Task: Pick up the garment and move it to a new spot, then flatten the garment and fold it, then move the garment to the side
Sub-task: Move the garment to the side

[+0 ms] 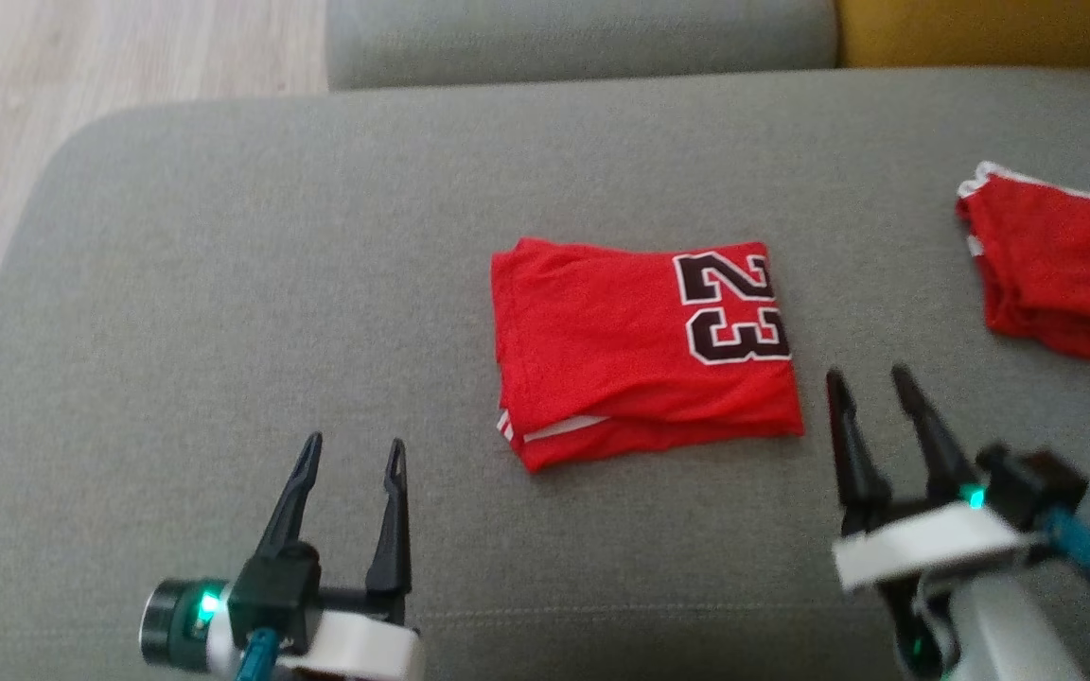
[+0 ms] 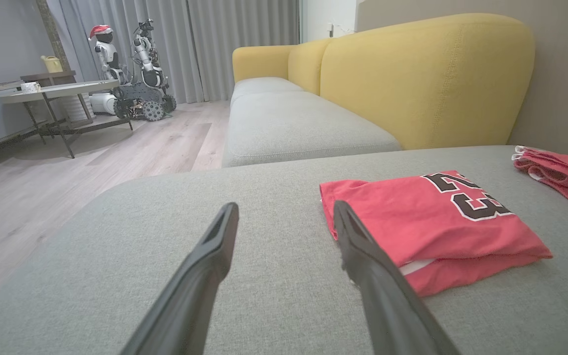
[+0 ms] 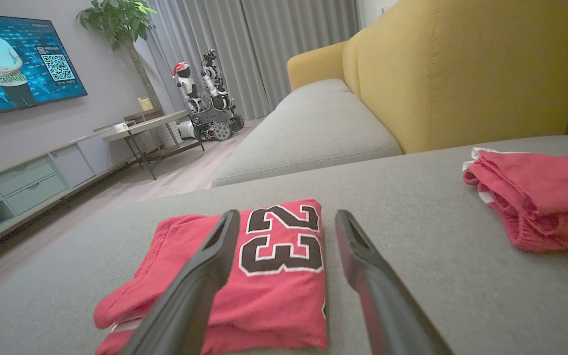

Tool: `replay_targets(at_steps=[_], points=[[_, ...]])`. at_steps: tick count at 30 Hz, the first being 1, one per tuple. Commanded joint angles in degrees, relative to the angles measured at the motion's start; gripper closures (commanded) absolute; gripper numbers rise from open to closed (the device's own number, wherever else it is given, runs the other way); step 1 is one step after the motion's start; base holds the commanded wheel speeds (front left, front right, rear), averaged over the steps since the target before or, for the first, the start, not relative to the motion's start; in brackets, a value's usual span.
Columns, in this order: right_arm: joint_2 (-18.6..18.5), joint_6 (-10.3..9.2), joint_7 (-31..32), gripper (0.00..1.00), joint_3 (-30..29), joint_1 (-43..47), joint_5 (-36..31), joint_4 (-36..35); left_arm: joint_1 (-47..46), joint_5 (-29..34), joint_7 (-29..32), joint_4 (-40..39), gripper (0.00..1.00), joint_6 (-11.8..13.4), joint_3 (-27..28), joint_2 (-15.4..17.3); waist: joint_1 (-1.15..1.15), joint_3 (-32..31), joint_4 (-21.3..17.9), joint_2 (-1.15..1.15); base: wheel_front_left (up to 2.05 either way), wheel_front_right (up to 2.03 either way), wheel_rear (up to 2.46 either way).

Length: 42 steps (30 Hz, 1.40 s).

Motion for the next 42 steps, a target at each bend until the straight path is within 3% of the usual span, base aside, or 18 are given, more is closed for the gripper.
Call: replay_targets(at_steps=[1,9,17,18,19,20,26,34,42], points=[[-0.83,0.26,-0.63,0.00,0.91,-4.39,0.51,-1.04,-3.40,0.58,-0.35,-2.21,0.00,0.07,1.57,-0.46,0.00,1.46,0.90,0.00,0.00,0.00,0.00],[-5.30,0.26,0.42,0.00,1.07,-20.12,1.22,18.10,-7.64,1.17,-0.35,-2.71,0.00,-0.24,-0.99,-0.47,0.00,8.11,4.62,0.00,0.00,0.00,0.00],[-6.36,0.26,8.69,0.00,4.86,-28.39,3.84,32.38,-10.70,0.26,-0.35,-2.54,0.00,1.09,-2.84,-0.49,0.00,11.66,7.49,0.00,0.00,0.00,0.00],[-6.06,0.26,9.84,0.12,5.80,-28.63,5.05,33.20,-10.88,0.14,-0.35,-2.51,0.00,1.29,-2.97,-0.49,0.00,11.88,7.62,0.00,0.00,0.00,0.00],[-5.98,0.26,10.83,0.62,6.66,-28.83,6.12,33.89,-11.04,0.04,-0.35,-2.47,0.00,1.45,-3.14,-0.49,0.00,12.04,7.74,0.00,0.00,0.00,0.00],[-5.98,0.26,11.60,1.00,7.65,-28.97,7.05,34.30,-11.18,-0.05,-0.35,-2.44,0.00,1.58,-3.31,-0.49,0.00,12.16,7.83,0.00,0.00,0.00,0.00],[-7.63,0.26,8.48,1.00,10.16,-30.80,10.08,33.90,-11.51,0.09,-0.35,-2.80,0.00,2.48,-3.45,-0.49,0.00,12.56,6.58,0.00,0.00,0.00,0.00],[-12.04,0.26,5.51,1.00,11.50,-35.03,9.63,31.11,-11.95,0.79,-0.35,-3.25,0.00,2.26,-3.22,0.20,0.00,13.36,1.54,0.00,0.00,0.00,0.00],[-20.40,0.26,7.46,1.00,7.97,-39.71,7.95,26.70,-13.80,1.45,-0.35,-3.81,0.00,2.32,-3.87,0.83,0.00,15.78,-3.26,0.00,0.00,0.00,0.00]])
